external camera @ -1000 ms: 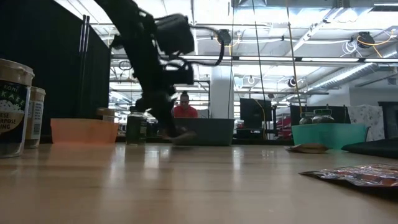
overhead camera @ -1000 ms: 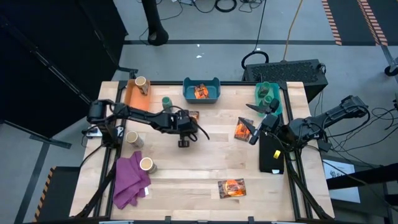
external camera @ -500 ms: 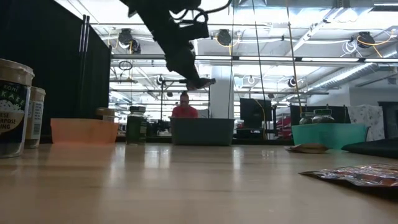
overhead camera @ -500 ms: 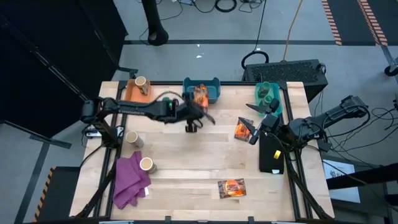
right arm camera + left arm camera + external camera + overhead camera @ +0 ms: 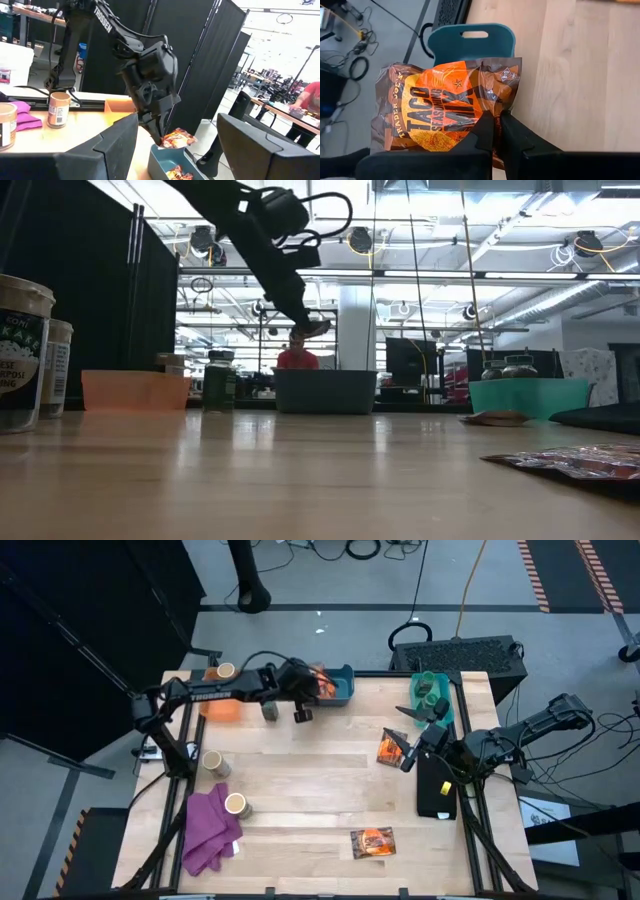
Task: Sort spices by type
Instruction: Put the top left orange seasoning into the dark blue bin
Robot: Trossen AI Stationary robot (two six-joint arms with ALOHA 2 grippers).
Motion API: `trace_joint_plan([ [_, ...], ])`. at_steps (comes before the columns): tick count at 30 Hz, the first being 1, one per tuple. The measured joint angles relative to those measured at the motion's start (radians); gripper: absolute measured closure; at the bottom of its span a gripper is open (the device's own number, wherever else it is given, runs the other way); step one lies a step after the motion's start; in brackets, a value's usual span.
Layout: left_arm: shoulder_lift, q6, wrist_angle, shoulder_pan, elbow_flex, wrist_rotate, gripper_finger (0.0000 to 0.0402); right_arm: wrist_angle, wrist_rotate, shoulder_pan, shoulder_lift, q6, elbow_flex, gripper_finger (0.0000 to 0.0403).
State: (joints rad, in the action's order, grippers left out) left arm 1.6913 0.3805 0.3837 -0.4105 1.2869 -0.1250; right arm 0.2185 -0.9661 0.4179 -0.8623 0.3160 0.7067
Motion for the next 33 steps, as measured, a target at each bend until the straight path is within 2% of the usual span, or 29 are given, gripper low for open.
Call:
trace_joint_plan([
  [3, 0.008, -0.001, -0.03, -0.011, 0.0, 0.047, 0.0387, 0.001, 0.0, 0.0, 0.0, 0.01, 0.0, 0.0149],
  [8, 0.052, 0.003, -0.072, -0.007, 0.0, 0.053, 0.0387, 0.009, 0.001, -0.02, 0.0, 0.018, 0.0, 0.0149],
  [13, 0.097, 0.045, -0.091, -0.016, 0.0, -0.051, 0.0387, 0.009, 0.0, -0.047, 0.0, 0.018, 0.0, 0.0149],
  [21, 0.12, 0.045, -0.069, -0.06, -0.001, -0.026, 0.0387, 0.009, 0.003, -0.079, 0.0, 0.029, 0.0, 0.0149],
  [33, 0.124, 0.044, -0.068, -0.06, -0.001, -0.025, 0.0371, -0.003, 0.003, -0.085, 0.0, 0.036, 0.0, 0.0149],
])
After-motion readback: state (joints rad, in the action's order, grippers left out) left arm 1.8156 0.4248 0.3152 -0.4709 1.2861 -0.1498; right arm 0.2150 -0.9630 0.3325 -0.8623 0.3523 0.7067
